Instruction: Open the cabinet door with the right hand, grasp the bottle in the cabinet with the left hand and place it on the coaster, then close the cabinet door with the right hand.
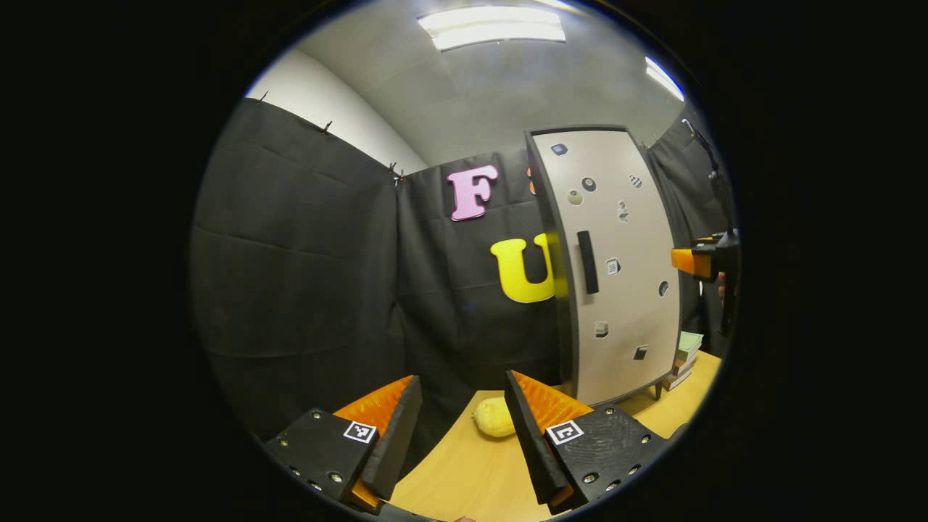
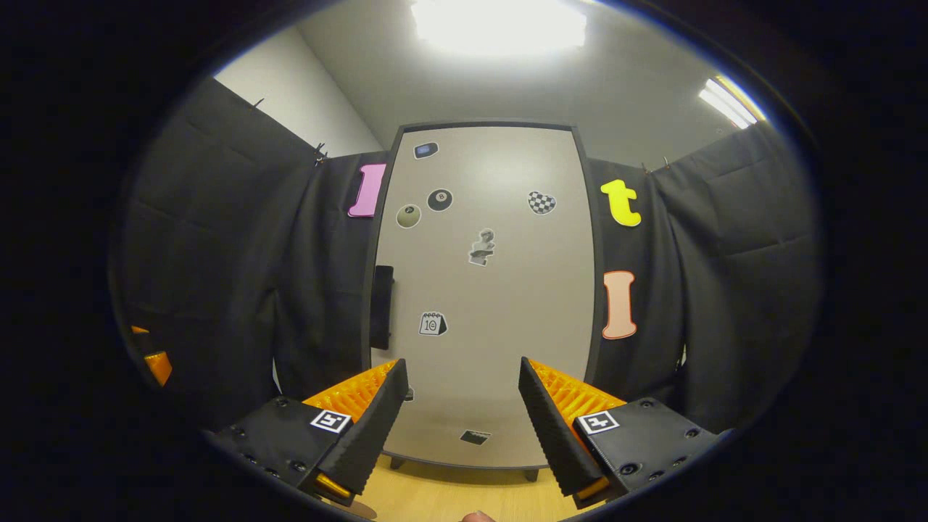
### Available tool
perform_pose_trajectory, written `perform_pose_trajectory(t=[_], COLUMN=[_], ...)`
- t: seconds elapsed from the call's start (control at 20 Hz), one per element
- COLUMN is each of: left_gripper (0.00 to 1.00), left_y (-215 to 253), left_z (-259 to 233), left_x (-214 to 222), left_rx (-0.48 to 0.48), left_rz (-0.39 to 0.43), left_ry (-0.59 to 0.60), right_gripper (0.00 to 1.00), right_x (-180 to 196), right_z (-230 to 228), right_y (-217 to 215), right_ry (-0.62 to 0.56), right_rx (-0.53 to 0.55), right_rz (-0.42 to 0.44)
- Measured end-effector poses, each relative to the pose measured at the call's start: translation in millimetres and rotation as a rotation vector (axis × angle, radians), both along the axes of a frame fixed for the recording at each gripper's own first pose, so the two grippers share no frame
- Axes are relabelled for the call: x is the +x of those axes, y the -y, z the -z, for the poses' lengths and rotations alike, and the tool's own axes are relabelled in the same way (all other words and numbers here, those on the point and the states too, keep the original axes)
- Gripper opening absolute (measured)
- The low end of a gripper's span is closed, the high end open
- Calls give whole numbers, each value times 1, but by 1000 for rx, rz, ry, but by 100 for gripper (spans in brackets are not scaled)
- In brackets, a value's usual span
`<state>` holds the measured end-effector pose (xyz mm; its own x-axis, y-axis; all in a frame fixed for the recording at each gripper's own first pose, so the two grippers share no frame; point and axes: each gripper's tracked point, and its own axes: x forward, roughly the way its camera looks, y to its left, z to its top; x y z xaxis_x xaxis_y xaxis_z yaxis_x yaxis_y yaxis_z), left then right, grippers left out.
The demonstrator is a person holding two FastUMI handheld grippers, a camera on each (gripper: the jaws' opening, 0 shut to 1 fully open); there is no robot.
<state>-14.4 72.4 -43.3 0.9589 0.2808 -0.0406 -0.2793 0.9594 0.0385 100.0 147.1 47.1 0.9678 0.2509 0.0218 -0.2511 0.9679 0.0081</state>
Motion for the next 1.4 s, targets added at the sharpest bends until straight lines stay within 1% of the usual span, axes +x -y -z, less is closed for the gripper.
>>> perform_pose_trajectory(t=[0.5,0.55,0.6,0.65,0.7,0.75,0.8,0.9,0.95,1.0,1.15,1.2,1.25,1.3,1.35,1.4], left_gripper=[67,67,65,67,65,67,65,65,67,65,67,65,65,65,65,65], left_y=[-63,-69,-74,-79,-82,-86,-94,-103,-106,-110,-115,-116,-119,-122,-124,-126], left_z=[11,11,12,13,13,13,13,13,12,13,15,17,18,19,19,20], left_x=[-26,-28,-32,-34,-35,-35,-37,-42,-45,-46,-49,-49,-50,-51,-51,-53], left_rx=[25,25,26,29,33,37,39,40,40,40,43,46,50,53,52,47], left_rz=[-123,-133,-142,-151,-159,-169,-179,-198,-207,-214,-228,-232,-238,-245,-251,-257], left_ry=[-29,-31,-34,-35,-35,-35,-35,-35,-34,-34,-39,-41,-44,-46,-48,-47], right_gripper=[98,98,98,98,98,98,96,96,98,98,98,93,87,79,76,69], right_x=[56,61,66,72,77,83,90,104,111,117,133,138,144,150,156,161], right_z=[-31,-32,-33,-33,-33,-34,-35,-34,-32,-31,-22,-18,-16,-13,-8,-5], right_y=[-66,-73,-80,-88,-96,-103,-110,-122,-128,-134,-154,-159,-162,-165,-165,-164], right_ry=[36,36,35,32,31,35,40,41,39,37,-4,-20,-33,-49,-68,-87], right_rx=[34,30,26,23,24,24,18,4,0,-4,1,11,18,15,8,6], right_rz=[-47,-51,-57,-61,-68,-72,-72,-70,-71,-73,-96,-100,-97,-92,-76,-65])
